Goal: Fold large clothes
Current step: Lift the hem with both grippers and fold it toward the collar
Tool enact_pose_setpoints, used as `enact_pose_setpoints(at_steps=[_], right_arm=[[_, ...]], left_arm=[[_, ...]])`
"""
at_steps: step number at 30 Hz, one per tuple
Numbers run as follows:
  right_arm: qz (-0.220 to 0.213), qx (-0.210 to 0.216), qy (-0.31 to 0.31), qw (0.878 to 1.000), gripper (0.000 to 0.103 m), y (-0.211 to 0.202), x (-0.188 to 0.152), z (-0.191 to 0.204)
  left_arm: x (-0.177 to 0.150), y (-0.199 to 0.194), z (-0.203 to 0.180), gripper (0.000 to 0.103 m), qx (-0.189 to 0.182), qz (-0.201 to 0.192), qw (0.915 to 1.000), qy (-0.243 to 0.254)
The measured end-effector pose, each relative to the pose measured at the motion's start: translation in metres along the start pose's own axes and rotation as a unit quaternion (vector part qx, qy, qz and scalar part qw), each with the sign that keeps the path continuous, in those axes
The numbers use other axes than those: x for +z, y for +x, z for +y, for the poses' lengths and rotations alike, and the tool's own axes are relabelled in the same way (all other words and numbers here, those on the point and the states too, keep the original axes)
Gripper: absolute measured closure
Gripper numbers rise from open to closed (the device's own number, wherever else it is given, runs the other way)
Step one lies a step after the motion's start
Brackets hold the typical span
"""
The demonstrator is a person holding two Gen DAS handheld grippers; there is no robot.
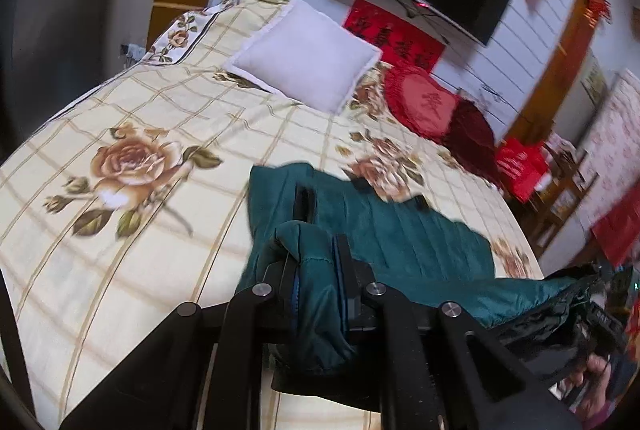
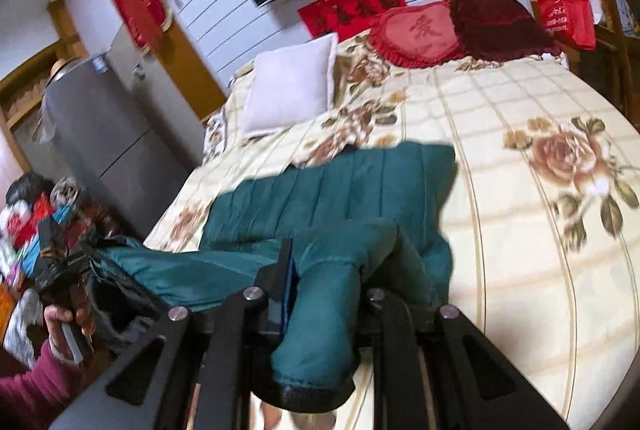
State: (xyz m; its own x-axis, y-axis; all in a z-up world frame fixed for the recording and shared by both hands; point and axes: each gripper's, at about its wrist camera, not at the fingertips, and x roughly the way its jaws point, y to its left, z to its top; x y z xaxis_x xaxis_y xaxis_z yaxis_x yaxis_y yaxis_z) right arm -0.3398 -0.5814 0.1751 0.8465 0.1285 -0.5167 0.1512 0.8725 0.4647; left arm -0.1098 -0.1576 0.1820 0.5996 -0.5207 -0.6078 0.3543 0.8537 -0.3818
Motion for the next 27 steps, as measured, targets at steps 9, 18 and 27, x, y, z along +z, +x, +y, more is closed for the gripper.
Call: enact_pose_setpoints(at_steps=[9,18,27], right_arm=[[0.01,-0.067,0.035,0.997,0.086,0.105,0.077,-0.041],[0.032,-0.125,0.053,0.99,0.082,0.193,0.06,-0.076],[0.008,-0.093,0.082,0.992,0.044,0.174,0.07,-0.066]], left_arm=[[0.048,0.11,-0.001,0.079,0.069,0.0,0.9976,-0.005],[0.061,0.132,0.023,0.061,0.003,0.031,0.9979,-0.056],[0.054,0.068,-0.011,0.032,-0.003,-0.04,0.9992,-0.005]])
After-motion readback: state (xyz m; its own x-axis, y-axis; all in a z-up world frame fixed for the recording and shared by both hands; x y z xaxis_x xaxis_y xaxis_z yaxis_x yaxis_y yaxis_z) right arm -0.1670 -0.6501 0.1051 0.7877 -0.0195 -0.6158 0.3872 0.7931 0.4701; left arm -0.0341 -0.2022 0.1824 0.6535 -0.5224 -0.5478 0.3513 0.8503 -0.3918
